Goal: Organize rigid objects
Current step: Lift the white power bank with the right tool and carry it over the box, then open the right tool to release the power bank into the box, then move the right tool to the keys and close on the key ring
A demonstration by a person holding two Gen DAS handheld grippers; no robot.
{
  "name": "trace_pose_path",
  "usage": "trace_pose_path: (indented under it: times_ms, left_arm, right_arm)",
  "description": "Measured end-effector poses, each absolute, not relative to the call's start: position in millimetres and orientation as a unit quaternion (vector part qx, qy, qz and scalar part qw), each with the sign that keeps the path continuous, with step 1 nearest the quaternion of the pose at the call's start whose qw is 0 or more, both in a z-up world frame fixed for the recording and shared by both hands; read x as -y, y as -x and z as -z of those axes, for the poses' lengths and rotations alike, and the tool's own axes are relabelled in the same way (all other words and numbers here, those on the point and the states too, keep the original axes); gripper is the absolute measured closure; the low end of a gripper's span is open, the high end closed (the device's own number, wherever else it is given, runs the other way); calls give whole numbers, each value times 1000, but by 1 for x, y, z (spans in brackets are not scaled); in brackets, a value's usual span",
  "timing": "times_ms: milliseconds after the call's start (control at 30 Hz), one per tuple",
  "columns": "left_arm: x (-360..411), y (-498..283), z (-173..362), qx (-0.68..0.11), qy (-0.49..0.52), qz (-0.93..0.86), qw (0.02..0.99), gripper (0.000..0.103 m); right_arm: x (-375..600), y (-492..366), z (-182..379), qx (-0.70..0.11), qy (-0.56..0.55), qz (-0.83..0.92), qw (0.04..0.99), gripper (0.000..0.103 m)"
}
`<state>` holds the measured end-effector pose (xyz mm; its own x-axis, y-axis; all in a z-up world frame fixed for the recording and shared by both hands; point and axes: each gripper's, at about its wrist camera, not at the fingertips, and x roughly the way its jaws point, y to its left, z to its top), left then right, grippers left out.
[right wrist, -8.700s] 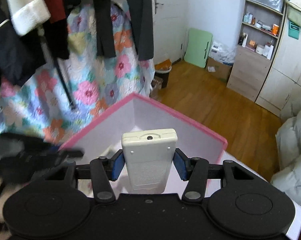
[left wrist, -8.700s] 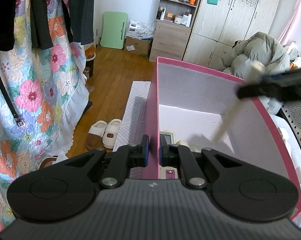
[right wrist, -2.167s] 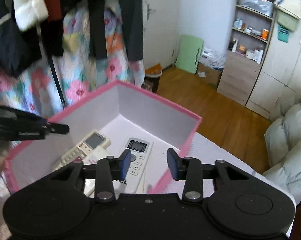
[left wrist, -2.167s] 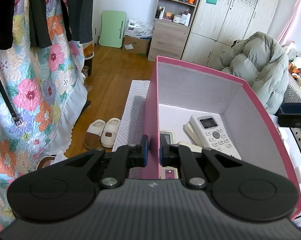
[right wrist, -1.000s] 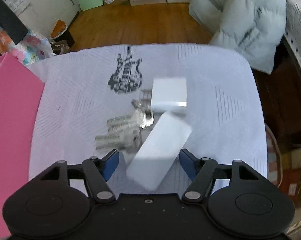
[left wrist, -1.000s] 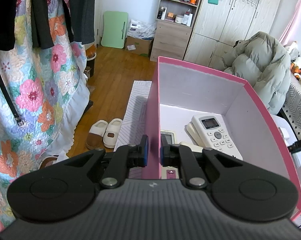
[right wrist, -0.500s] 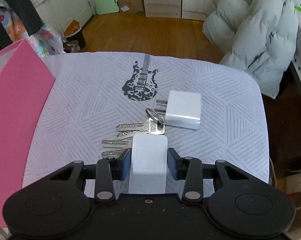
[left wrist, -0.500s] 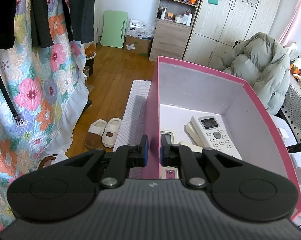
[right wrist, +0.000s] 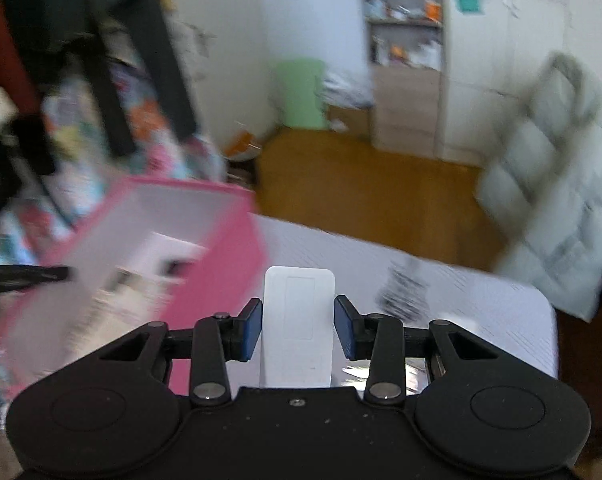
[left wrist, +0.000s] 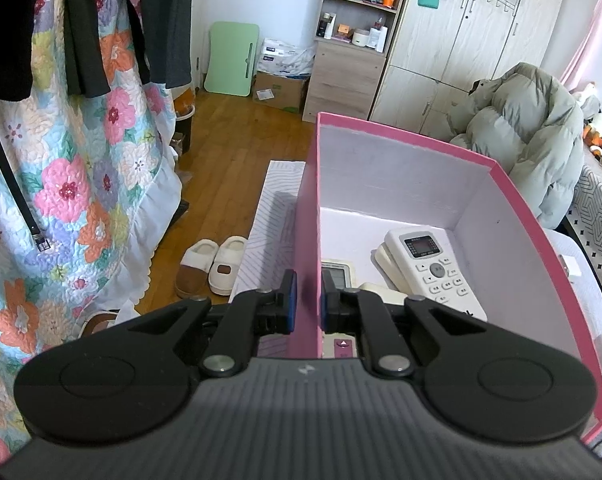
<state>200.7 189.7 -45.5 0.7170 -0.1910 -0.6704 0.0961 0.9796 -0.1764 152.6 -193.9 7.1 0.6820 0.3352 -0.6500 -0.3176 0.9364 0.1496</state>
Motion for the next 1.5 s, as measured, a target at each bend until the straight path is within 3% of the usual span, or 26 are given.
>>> trace_pose_path:
  times_ms: [167,433,533,600,800,1100,1167,1267,1367,1500]
  left_arm:
    - [-187,-199,45,-366,61,83,925,95]
    - [-186,-197,44,-363,66,84,926,95]
    - [-188,-196,43,-363,72,86,925,95]
    - [-190,-197,43,-363,75,88,925,94]
    - [-196,-199,44,-362,79,92,924,94]
    - [-197,-200,45,-363,77,90,924,94]
    - [-197,-200,44,-364,76,89,924,94]
    - [-200,-201,45,-365,79,90,923,94]
    - [-201,-202,44,-365,79,90,923,94]
    - [-202,-203,43,-365,77,88,923,94]
  right_arm:
    - [137,-148,-25,-357,-1,-269,895,59]
    - [25,-190,2,-460,84,-347,813,59]
    - [10,-219,22,-512,45,-331,791,63]
    - [2,-237,35,-536,9,-320,781,73]
    - [7,-258,71,-580,-99,-299,752,82]
    - [74,-212,0,-486,2,-292,824,78]
    - [101,-196,-19,-458,15,-280,844,71]
    - [136,-190,-35,-438,26,-236,867,68]
    - [169,-185,-33,-429,2,-210,878,64]
    - [196,-172,-8,-414,61,-169,893,59]
